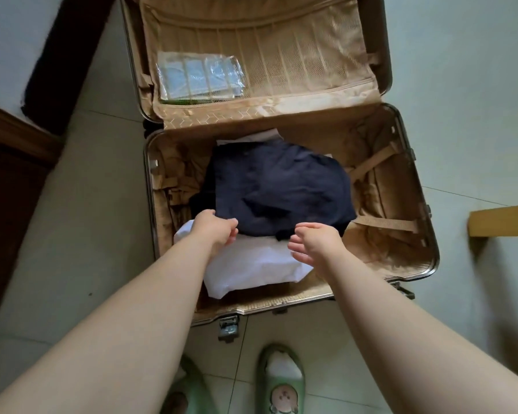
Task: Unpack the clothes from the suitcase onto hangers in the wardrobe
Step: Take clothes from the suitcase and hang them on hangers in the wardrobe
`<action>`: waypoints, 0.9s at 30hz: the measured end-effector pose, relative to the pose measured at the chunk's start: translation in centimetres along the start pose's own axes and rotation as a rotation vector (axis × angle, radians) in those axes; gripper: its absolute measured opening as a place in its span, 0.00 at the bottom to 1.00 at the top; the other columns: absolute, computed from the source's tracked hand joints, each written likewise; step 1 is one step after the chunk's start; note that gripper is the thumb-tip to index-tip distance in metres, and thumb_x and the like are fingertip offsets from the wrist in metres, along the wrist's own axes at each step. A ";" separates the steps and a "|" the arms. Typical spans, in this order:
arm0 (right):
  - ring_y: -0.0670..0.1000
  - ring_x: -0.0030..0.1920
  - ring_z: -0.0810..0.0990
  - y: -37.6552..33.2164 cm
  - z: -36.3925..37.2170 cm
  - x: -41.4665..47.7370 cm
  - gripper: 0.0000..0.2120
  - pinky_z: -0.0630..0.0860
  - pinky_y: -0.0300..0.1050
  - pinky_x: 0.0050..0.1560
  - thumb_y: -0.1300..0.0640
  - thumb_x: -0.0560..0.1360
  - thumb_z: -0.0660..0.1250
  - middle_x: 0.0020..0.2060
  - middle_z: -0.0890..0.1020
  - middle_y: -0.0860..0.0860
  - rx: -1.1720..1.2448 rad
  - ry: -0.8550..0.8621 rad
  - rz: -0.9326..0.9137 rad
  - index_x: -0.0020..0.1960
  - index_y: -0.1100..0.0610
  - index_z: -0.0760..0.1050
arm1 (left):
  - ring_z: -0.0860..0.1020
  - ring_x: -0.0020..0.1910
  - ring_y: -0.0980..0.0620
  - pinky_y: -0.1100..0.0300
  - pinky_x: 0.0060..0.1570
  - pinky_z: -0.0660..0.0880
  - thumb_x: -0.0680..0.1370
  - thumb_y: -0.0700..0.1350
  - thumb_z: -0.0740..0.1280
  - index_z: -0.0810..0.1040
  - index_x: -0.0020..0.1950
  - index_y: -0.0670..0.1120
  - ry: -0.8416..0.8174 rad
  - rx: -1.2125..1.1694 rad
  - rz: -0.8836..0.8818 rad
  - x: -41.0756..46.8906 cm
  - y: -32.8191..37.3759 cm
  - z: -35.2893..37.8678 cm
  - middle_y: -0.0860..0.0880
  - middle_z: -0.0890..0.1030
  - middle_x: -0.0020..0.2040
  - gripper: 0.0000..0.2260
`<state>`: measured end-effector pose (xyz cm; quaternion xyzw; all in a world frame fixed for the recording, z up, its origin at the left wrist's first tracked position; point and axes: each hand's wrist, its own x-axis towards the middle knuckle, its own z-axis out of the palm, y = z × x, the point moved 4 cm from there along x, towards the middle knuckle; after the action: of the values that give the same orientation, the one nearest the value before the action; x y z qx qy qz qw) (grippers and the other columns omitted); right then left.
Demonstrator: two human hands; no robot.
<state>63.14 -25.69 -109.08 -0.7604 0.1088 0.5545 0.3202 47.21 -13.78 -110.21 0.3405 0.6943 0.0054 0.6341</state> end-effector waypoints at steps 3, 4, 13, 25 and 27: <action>0.57 0.44 0.83 0.5 0.2 -0.7 0.10 0.80 0.45 0.46 0.62 0.78 0.60 0.43 0.82 0.60 0.061 0.018 0.063 0.56 0.63 0.75 | 0.66 0.25 0.56 0.65 0.21 0.69 0.78 0.41 0.67 0.72 0.48 0.44 -0.076 -0.158 -0.075 -1.7 1.5 0.7 0.49 0.68 0.34 0.05; 0.58 0.49 0.83 0.6 0.3 -1.0 0.13 0.80 0.49 0.50 0.58 0.79 0.61 0.48 0.82 0.61 0.085 0.032 0.078 0.60 0.63 0.73 | 0.64 0.22 0.57 0.67 0.20 0.66 0.78 0.43 0.67 0.70 0.45 0.46 -0.154 -0.199 -0.109 -2.2 1.9 1.1 0.49 0.66 0.34 0.06; 0.62 0.66 0.73 -6.9 0.3 -8.1 0.19 0.71 0.53 0.58 0.57 0.82 0.51 0.67 0.74 0.58 0.788 0.042 0.003 0.70 0.60 0.67 | 0.64 0.23 0.59 0.68 0.21 0.62 0.79 0.49 0.66 0.72 0.41 0.47 -0.565 0.113 -0.122 -11.7 5.9 -1.1 0.52 0.70 0.27 0.10; 0.56 0.36 0.84 -14.8 2.7 -21.0 0.08 0.79 0.44 0.33 0.66 0.75 0.62 0.38 0.84 0.60 0.268 -0.430 -0.127 0.46 0.64 0.80 | 0.73 0.39 0.54 0.62 0.37 0.73 0.80 0.57 0.60 0.75 0.43 0.49 -0.042 0.054 0.024 -21.8 10.9 -12.1 0.48 0.77 0.43 0.14; 0.59 0.43 0.84 -15.9 3.3 -23.9 0.11 0.80 0.48 0.41 0.70 0.74 0.61 0.45 0.84 0.62 0.163 -0.505 -0.201 0.53 0.64 0.79 | 0.75 0.41 0.54 0.60 0.40 0.72 0.80 0.61 0.55 0.76 0.44 0.49 -0.032 -0.141 0.093 -24.2 14.2 -12.8 0.48 0.80 0.45 0.19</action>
<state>60.26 -15.93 -82.04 -0.5770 -0.0062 0.6812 0.4505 41.70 -9.02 -80.26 0.3267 0.6654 0.0784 0.6666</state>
